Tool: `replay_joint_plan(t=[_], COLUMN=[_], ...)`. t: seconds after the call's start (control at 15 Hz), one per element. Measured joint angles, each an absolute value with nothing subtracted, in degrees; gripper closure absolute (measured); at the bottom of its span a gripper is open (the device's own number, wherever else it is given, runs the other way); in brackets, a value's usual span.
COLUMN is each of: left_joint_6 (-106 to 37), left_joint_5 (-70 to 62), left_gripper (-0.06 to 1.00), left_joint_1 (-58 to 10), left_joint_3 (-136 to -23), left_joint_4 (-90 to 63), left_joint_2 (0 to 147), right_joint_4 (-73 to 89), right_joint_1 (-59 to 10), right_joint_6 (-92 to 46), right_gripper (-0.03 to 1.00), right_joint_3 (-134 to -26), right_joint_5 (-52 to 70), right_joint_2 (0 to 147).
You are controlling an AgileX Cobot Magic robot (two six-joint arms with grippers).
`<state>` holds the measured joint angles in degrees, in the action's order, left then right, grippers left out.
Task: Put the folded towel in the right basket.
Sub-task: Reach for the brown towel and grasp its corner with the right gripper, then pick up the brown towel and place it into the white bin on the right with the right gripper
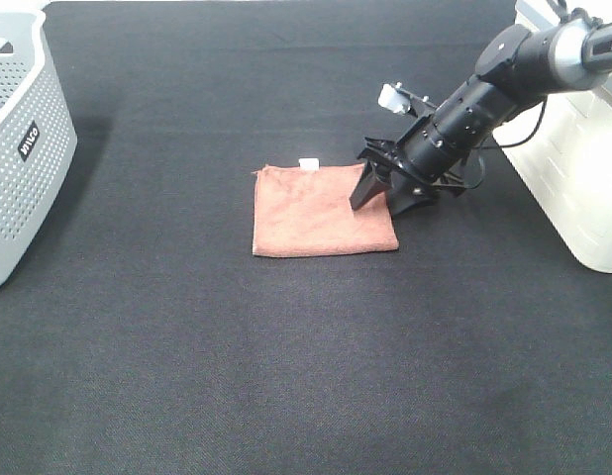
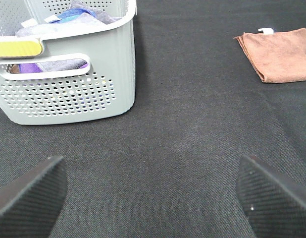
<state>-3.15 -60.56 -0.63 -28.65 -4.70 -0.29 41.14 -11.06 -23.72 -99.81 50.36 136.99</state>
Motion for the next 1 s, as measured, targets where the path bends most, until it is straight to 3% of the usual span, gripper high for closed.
replay_joint_plan(t=[0.27,0.67,1.0], left_joint_6=[-3.15,-3.15,-3.15], left_joint_5=[-60.56,-60.56,-60.56], left_gripper=[0.07,0.07,0.07], left_joint_1=[-0.63,-0.63,-0.63], left_joint_3=[-28.65,-28.65,-28.65], left_joint_4=[-4.7,-4.7,-4.7], left_joint_2=[-0.29,-0.29,-0.29], right_joint_4=[42.97,42.34,35.98], right_joint_1=[-11.06,-11.06,-11.06], right_joint_6=[-24.58,-23.15,-21.83], right_gripper=[0.94,0.97,0.97], right_joint_3=[-99.75,-99.69,-99.64], right_joint_5=[50.36,50.71,53.11], right_joint_2=[137.34,135.96,122.21])
